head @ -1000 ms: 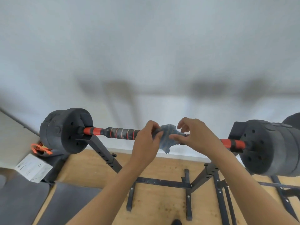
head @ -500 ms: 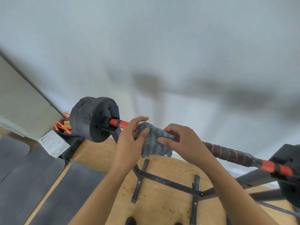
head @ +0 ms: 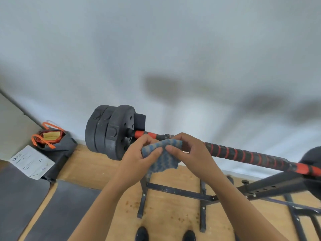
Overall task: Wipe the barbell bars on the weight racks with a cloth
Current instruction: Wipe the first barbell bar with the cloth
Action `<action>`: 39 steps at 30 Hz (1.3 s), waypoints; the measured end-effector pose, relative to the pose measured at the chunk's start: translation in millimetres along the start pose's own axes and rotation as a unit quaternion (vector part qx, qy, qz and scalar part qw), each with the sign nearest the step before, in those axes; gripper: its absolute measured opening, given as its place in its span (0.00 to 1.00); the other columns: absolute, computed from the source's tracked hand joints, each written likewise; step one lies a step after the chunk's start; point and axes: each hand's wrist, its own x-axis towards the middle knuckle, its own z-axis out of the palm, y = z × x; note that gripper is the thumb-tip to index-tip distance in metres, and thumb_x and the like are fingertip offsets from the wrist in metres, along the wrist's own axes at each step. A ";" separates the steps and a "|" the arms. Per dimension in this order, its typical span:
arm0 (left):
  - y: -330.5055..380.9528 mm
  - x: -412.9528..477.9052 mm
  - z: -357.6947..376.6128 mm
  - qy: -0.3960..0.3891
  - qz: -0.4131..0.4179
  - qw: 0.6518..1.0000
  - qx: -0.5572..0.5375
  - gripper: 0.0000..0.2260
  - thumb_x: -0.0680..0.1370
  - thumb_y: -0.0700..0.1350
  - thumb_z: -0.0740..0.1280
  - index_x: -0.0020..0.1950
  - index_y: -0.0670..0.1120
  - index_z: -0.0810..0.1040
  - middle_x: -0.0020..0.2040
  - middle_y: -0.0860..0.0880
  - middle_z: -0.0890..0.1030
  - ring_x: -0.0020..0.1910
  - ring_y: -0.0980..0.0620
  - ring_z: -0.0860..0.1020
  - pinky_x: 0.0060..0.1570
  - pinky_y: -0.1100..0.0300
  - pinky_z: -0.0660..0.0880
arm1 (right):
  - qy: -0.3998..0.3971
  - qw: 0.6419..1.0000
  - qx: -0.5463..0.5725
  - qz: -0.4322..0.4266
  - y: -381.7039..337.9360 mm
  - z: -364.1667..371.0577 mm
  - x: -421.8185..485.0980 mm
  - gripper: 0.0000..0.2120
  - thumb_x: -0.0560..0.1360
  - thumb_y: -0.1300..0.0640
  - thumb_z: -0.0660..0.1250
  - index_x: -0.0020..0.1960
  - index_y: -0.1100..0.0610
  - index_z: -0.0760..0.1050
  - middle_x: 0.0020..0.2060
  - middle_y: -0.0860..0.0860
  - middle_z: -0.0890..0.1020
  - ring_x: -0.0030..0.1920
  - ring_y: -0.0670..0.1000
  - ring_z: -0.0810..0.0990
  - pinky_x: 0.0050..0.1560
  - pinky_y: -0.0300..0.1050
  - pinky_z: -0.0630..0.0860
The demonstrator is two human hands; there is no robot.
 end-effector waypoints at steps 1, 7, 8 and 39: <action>-2.7 1.7 -5.3 0.007 0.000 1.000 0.008 0.06 0.83 0.45 0.69 0.47 0.49 0.76 0.39 0.48 0.77 0.36 0.52 0.76 0.37 0.57 0.77 | -0.002 1.000 -0.025 0.003 -0.2 0.4 1.9 0.05 0.77 0.47 0.72 0.50 0.47 0.79 0.42 0.46 0.84 0.44 0.49 0.83 0.47 0.46 0.82; -2.0 17.0 -17.2 0.083 0.086 0.988 0.102 0.06 0.82 0.39 0.70 0.53 0.50 0.76 0.35 0.56 0.79 0.30 0.54 0.74 0.30 0.57 0.74 | 0.039 0.969 -0.242 -0.019 7.7 -10.9 15.7 0.11 0.75 0.44 0.73 0.54 0.42 0.75 0.48 0.38 0.79 0.49 0.41 0.79 0.50 0.39 0.78; 1.2 22.4 -17.6 0.113 0.138 0.973 0.148 0.09 0.81 0.38 0.71 0.59 0.49 0.78 0.39 0.56 0.83 0.34 0.54 0.78 0.33 0.60 0.78 | 0.029 0.951 -0.307 -0.037 11.5 -13.1 22.6 0.15 0.73 0.40 0.73 0.56 0.42 0.74 0.51 0.38 0.78 0.52 0.41 0.76 0.53 0.41 0.77; -22.8 46.5 22.0 0.029 -0.072 0.844 0.530 0.27 0.80 0.31 0.62 0.78 0.47 0.65 0.74 0.48 0.68 0.76 0.49 0.65 0.71 0.56 0.67 | 0.014 0.843 -0.533 -0.072 70.4 -27.4 22.0 0.13 0.75 0.41 0.64 0.48 0.49 0.66 0.37 0.44 0.73 0.36 0.48 0.73 0.37 0.44 0.73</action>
